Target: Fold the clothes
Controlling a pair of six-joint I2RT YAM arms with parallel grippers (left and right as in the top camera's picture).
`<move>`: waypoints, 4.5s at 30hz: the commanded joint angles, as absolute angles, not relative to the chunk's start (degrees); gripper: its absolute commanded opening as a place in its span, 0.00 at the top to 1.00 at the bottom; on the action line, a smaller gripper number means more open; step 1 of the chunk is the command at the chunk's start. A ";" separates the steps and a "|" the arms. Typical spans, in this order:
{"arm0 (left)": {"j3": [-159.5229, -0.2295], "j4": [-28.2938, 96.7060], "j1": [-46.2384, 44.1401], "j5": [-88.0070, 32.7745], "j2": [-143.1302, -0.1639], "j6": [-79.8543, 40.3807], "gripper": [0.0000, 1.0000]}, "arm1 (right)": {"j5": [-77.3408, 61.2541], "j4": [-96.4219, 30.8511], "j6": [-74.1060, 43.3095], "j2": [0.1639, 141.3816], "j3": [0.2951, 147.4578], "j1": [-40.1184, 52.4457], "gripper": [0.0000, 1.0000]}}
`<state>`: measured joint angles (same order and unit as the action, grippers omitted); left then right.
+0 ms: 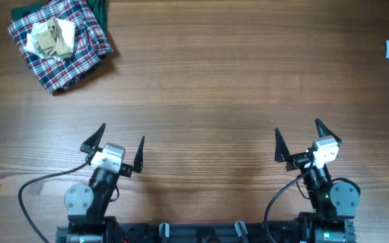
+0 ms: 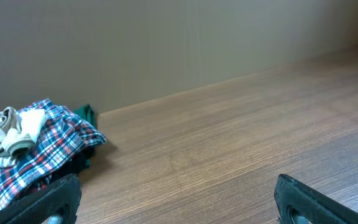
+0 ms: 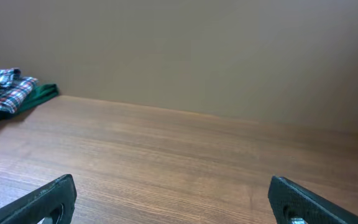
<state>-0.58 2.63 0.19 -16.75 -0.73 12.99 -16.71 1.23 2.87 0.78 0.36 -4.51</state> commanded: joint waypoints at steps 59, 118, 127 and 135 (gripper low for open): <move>-0.32 2.83 0.54 -16.19 -0.16 13.10 0.00 | -17.02 1.39 3.01 0.58 0.30 -4.34 0.00; -0.32 2.83 0.54 -16.19 -0.16 13.10 0.00 | 4.27 -19.18 5.39 103.46 85.95 -30.98 0.00; -0.32 2.83 0.54 -16.19 -0.16 13.10 0.00 | 12.19 -8.34 15.77 117.08 86.32 -35.53 0.00; -0.32 2.83 0.54 -16.19 -0.16 13.10 0.00 | 11.57 0.56 22.79 121.49 86.67 -36.25 0.00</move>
